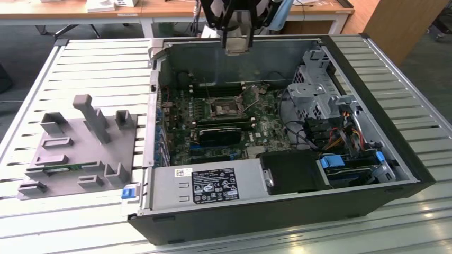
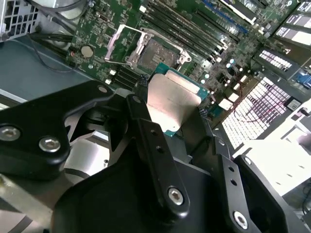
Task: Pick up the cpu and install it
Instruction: 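Place the cpu into insertion slot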
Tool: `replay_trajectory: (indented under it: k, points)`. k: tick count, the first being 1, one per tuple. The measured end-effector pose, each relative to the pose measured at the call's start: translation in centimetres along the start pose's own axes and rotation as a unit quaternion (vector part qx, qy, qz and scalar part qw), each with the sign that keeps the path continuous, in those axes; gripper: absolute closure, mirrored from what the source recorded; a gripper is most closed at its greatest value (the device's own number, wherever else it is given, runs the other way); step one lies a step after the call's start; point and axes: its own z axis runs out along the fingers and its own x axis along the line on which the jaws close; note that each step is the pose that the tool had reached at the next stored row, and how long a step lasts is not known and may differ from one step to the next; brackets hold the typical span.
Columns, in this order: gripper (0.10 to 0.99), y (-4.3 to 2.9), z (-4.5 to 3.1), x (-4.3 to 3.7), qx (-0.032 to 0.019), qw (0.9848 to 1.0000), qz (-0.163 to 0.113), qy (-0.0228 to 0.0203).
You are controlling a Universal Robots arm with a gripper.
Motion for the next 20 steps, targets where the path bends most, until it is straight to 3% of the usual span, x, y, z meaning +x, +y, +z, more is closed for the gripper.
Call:
replay_trajectory:
  k: [7, 12, 20]
  points:
    - [0.561, 0.00, 0.00, -0.16, 0.0008, 1.0000, 0.006, -0.0002]
    - [0.561, 0.01, 0.04, -0.16, 0.0007, 0.9997, 0.026, -0.0009]
    - [0.561, 0.03, 0.15, -0.16, 0.0005, 0.9977, 0.068, -0.0023]
